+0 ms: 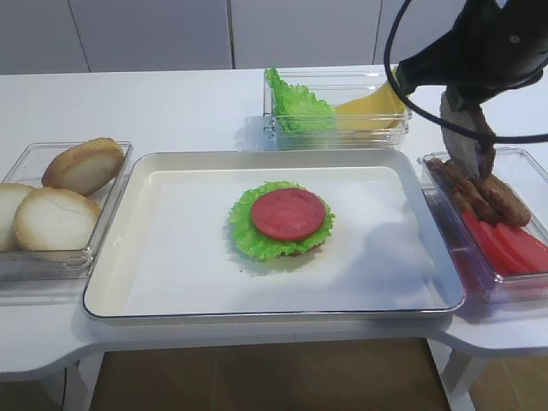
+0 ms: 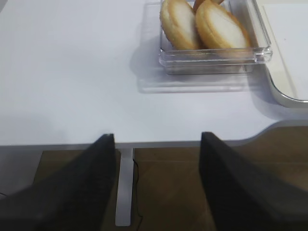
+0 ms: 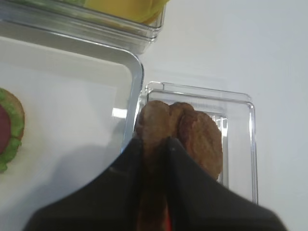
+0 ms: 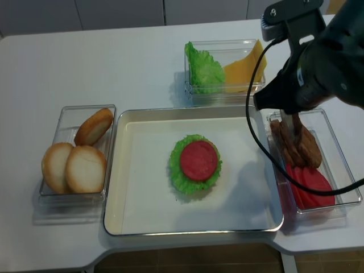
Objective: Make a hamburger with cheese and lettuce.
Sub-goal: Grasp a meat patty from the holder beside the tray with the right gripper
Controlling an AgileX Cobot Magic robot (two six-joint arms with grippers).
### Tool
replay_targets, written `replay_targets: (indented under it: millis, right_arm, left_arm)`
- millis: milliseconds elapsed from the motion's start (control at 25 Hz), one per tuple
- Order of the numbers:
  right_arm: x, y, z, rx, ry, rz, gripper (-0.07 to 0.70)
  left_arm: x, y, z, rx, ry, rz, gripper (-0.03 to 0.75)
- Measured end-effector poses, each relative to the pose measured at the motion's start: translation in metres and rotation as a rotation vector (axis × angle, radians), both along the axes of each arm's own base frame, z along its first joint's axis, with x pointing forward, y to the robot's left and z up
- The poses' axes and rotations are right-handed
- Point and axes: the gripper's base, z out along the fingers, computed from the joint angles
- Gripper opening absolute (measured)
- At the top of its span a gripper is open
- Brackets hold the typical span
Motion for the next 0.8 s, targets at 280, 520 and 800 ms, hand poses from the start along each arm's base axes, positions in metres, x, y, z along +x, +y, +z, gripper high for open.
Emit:
replay_targets:
  millis: [280, 520, 800]
  right_arm:
    - [-0.007, 0.012, -0.001, 0.006, 0.019, 0.057, 0.119]
    - [-0.024, 0.043, 0.0, 0.021, -0.006, 0.189, 0.119]
    - [-0.03, 0.059, 0.003, 0.052, -0.051, 0.264, 0.119]
  left_arm:
    - [0.0, 0.0, 0.0, 0.0, 0.0, 0.0, 0.416]
    - [0.0, 0.0, 0.0, 0.0, 0.0, 0.0, 0.416]
    - [0.0, 0.0, 0.0, 0.0, 0.0, 0.0, 0.416]
